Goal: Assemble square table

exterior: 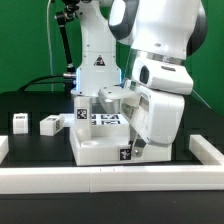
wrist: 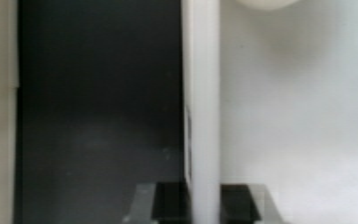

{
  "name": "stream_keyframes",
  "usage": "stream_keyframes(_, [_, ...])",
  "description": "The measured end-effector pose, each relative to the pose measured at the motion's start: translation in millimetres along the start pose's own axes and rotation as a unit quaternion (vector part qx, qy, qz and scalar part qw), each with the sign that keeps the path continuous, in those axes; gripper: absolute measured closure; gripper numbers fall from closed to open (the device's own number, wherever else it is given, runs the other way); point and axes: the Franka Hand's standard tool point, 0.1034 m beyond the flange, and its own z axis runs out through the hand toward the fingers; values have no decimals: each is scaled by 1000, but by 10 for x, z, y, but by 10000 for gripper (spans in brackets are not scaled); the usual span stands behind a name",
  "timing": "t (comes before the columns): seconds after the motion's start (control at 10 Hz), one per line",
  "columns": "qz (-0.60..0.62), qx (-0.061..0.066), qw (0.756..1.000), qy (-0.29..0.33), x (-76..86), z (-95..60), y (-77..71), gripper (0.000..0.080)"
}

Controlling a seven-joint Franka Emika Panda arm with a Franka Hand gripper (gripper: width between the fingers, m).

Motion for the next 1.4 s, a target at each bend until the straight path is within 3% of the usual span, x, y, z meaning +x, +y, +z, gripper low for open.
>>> stream_keyframes(0.2, [8,0,1000,-1,6,7,0,736])
stream_keyframes(0.3, [34,-1,999,1,96,3,35,736])
stream_keyframes(0.6, [84,3,996,2,349,-81,343,737])
stream_keyframes(0.8, [101,-3,995,5,486,-126,560,737])
stream_keyframes(1.0, [102,-3,995,5,475,-110,580,737])
stream_keyframes(1.2, [101,10,995,3,484,-115,505,727])
stream_keyframes(1.3, [99,22,995,0,468,-128,448,523])
stream_keyframes(1.4, [99,34,994,-5,413,-169,396,377])
